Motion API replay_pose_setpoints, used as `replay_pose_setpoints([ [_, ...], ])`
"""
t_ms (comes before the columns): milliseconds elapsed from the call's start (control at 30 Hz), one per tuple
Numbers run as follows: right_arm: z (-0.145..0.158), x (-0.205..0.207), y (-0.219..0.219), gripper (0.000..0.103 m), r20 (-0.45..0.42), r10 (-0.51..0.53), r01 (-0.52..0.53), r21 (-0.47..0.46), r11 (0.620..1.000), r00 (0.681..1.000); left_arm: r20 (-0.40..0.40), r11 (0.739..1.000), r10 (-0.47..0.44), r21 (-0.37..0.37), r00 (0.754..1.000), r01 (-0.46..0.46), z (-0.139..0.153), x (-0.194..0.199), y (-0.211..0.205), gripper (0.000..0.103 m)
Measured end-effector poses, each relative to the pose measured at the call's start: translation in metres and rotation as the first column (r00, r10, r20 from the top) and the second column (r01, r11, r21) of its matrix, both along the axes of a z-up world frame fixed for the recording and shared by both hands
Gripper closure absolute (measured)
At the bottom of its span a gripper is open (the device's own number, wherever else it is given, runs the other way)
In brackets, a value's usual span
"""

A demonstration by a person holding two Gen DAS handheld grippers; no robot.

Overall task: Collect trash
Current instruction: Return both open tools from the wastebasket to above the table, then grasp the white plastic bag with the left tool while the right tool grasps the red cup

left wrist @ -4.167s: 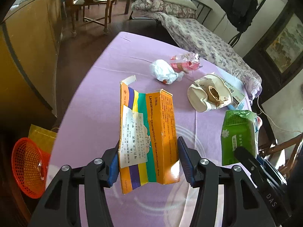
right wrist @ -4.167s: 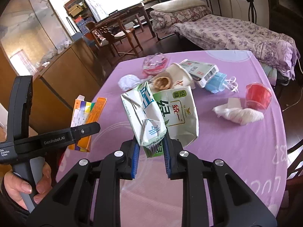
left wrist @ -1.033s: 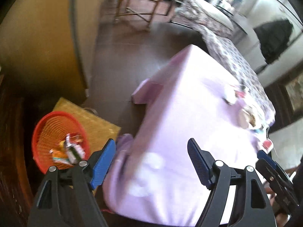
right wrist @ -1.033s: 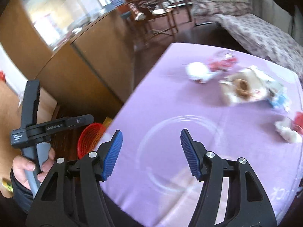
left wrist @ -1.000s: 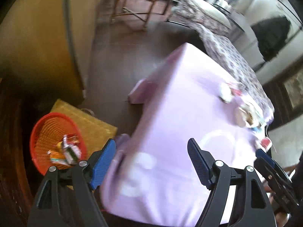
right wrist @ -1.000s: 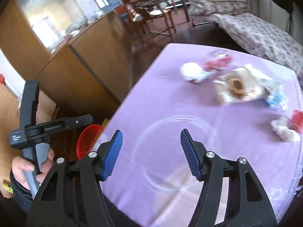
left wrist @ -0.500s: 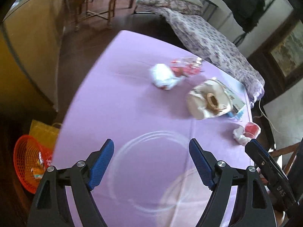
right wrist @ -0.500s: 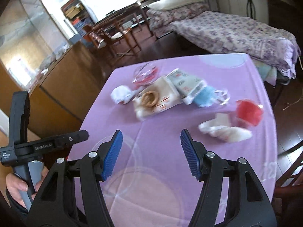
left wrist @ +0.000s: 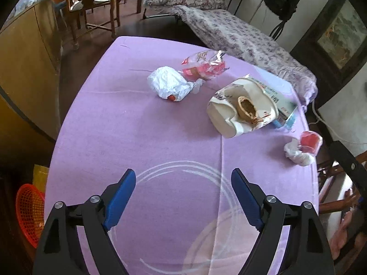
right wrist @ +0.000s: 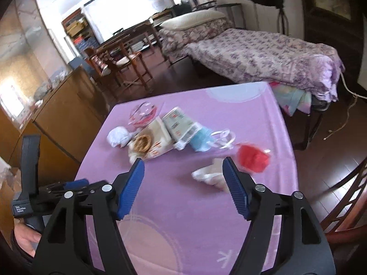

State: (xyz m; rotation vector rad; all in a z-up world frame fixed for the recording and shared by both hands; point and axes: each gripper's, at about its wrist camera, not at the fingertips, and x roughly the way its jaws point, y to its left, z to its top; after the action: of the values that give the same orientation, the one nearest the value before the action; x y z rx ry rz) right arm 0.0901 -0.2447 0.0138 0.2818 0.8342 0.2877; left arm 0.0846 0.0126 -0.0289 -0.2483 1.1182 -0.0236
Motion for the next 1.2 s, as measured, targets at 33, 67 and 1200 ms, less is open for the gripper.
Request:
replay_pose_setpoints([
  [33, -0.001, 0.002, -0.008, 0.032, -0.003, -0.025, 0.025, 0.005, 1.0, 1.0, 0.007, 1.0, 0.001, 0.005, 1.0, -0.001, 0.001, -0.001, 0.002, 0.019],
  [67, -0.002, 0.003, -0.014, 0.032, -0.008, -0.051, 0.051, 0.004, 0.999, 0.999, 0.01, 1.0, 0.003, 0.011, 1.0, -0.003, 0.001, -0.002, 0.003, 0.018],
  [1200, -0.047, 0.049, -0.016, 0.049, -0.103, -0.17, 0.154, -0.149, 0.977, 0.98, -0.022, 1.0, 0.025, -0.01, 0.999, -0.025, -0.007, 0.001, 0.008, 0.018],
])
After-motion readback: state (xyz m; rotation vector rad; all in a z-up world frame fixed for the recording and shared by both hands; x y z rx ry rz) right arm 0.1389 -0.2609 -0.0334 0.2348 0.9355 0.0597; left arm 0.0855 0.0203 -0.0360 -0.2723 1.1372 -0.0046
